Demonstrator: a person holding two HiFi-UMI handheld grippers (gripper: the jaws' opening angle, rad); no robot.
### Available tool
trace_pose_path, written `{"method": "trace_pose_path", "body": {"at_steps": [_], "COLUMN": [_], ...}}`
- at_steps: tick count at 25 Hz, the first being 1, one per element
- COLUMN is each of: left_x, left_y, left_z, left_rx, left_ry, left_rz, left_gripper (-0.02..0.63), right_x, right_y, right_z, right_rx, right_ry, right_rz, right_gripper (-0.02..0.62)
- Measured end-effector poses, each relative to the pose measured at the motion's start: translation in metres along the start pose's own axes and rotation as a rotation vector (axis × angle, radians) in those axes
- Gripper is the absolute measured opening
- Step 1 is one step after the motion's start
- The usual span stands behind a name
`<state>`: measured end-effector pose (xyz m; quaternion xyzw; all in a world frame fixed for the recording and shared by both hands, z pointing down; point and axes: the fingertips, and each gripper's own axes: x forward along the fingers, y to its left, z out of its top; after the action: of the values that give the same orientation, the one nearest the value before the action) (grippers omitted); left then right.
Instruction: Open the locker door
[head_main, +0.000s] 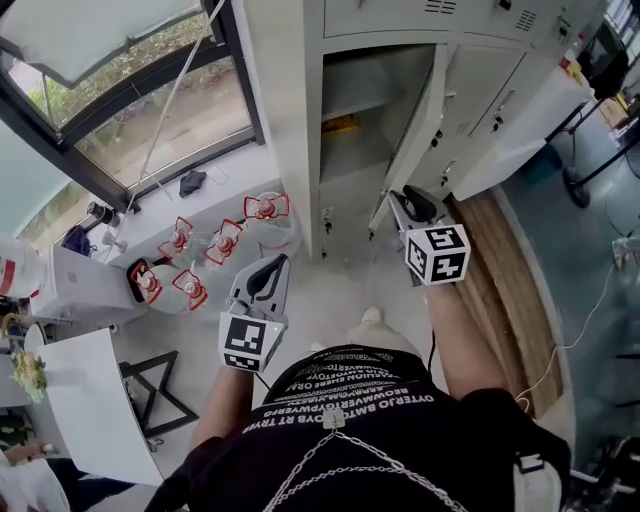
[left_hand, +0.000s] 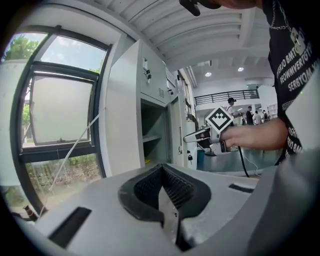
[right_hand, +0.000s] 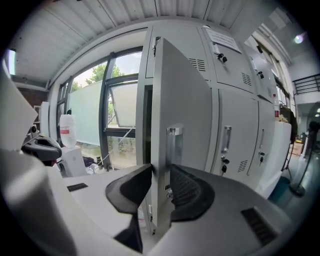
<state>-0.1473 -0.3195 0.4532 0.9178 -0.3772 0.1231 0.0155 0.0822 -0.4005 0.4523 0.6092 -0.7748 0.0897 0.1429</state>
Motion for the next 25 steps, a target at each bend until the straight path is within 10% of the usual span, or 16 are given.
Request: {"method": "trace_pose_path", "body": {"at_steps": [16,25], "left_x": [0.007,-0.002], "left_y": [-0.087,-0.158], "left_z": [0.040,0.048], "left_rx": [0.026,0.012], "left_ry": [-0.037,-0.031], "left_rz": [0.020,0.115], "left_gripper": [-0.002,-0.002], "right_x": [-0.070,-0.088], "right_y": [-0.085,-0.107], "right_z": [-0.027,-0.036], "right_rx": [0.007,-0.050], "right_ry": [0.017,0.011], "right_rz": [-0.042,0.139], "right_gripper": [0.071,0.070]}}
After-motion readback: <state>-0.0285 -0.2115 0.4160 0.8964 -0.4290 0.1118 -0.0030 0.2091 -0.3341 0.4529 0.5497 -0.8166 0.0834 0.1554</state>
